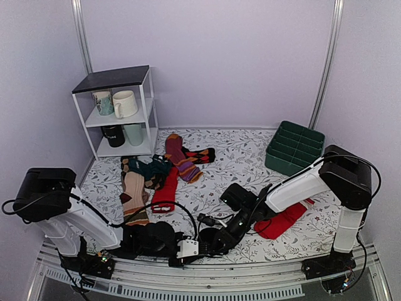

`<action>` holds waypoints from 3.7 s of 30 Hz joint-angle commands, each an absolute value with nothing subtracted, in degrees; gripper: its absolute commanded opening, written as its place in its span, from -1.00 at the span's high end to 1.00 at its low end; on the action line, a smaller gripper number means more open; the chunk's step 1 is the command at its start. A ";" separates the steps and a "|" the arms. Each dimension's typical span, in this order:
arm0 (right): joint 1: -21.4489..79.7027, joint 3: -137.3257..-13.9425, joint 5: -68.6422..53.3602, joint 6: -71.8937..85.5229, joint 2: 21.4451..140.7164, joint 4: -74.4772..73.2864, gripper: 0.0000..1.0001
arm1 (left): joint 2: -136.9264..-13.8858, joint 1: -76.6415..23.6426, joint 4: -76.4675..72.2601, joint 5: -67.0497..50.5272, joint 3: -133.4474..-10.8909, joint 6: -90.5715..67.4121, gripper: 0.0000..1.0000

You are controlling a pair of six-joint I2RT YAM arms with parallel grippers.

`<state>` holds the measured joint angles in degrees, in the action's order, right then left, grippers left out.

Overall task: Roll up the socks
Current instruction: Roll the sock at the center of the board.

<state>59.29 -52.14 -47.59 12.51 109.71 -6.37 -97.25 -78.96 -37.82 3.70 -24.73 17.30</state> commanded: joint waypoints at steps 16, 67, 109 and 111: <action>58.52 -46.10 -34.65 13.42 106.88 2.85 0.47 | -98.21 -77.70 -27.28 -1.77 -26.93 6.90 1.00; 76.47 -28.40 -2.73 -6.52 95.77 21.85 0.69 | -101.99 -68.44 -18.71 -15.80 -30.06 -2.32 0.32; 61.02 -47.80 -39.79 11.07 113.37 -9.91 0.71 | -89.89 -79.01 -37.80 6.58 -21.20 16.25 0.03; 60.91 -47.91 -39.77 11.07 113.54 -10.14 0.71 | -90.26 -79.00 -38.25 5.39 -21.14 16.37 0.04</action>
<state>60.29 -50.30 -42.98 10.79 108.75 0.86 -90.02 -78.06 -35.11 6.33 -21.76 15.40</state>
